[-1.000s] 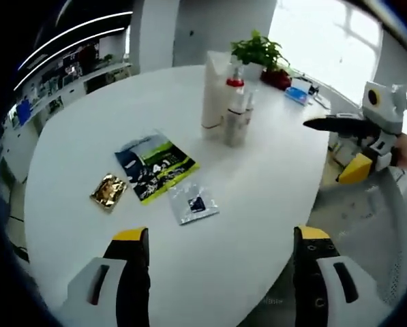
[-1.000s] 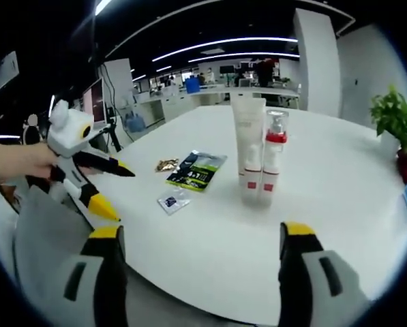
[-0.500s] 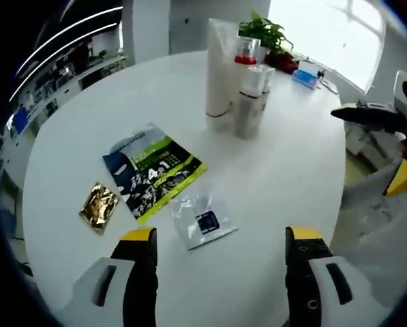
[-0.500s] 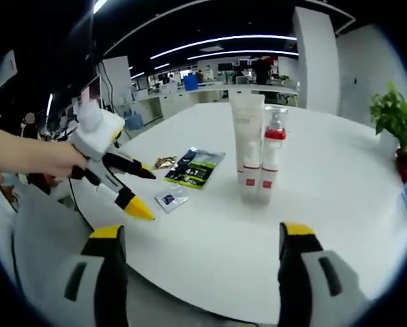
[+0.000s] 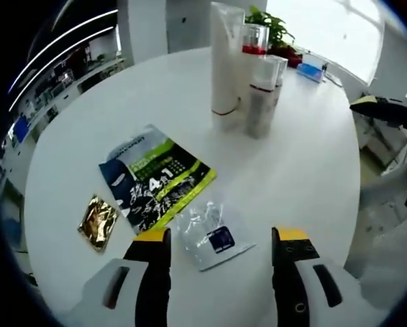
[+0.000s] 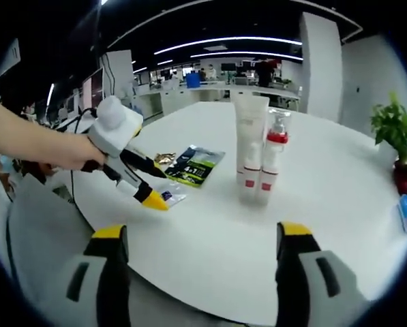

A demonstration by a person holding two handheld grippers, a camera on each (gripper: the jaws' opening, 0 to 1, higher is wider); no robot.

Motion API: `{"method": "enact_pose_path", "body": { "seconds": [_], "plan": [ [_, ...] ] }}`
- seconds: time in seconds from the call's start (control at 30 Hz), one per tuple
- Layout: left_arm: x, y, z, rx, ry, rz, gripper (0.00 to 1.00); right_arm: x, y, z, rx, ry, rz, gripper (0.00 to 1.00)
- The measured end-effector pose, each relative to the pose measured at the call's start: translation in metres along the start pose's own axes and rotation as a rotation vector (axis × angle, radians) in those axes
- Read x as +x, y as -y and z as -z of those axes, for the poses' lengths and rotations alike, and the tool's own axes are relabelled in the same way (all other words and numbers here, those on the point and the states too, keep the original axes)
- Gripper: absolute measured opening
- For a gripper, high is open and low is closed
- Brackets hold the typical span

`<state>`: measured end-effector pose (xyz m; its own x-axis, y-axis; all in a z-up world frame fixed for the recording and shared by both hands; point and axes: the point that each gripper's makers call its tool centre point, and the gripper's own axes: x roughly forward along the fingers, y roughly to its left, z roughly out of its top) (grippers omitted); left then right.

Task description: Arrange the skincare products in the storage area until every visible bottle or jar stands upright without overlapping.

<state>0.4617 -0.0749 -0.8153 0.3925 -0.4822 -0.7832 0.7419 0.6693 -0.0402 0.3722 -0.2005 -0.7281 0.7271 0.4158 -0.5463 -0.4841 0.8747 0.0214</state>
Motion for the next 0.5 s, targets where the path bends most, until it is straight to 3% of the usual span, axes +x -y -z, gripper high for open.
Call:
{"method": "enact_pose_path", "body": {
  "seconds": [0.5],
  "plan": [
    [0.0059,-0.0053,0.0096,0.022,-0.047,-0.025,0.47,-0.0018,0.0044,-0.0012,0.022,0.01,0.019,0.89]
  ]
}}
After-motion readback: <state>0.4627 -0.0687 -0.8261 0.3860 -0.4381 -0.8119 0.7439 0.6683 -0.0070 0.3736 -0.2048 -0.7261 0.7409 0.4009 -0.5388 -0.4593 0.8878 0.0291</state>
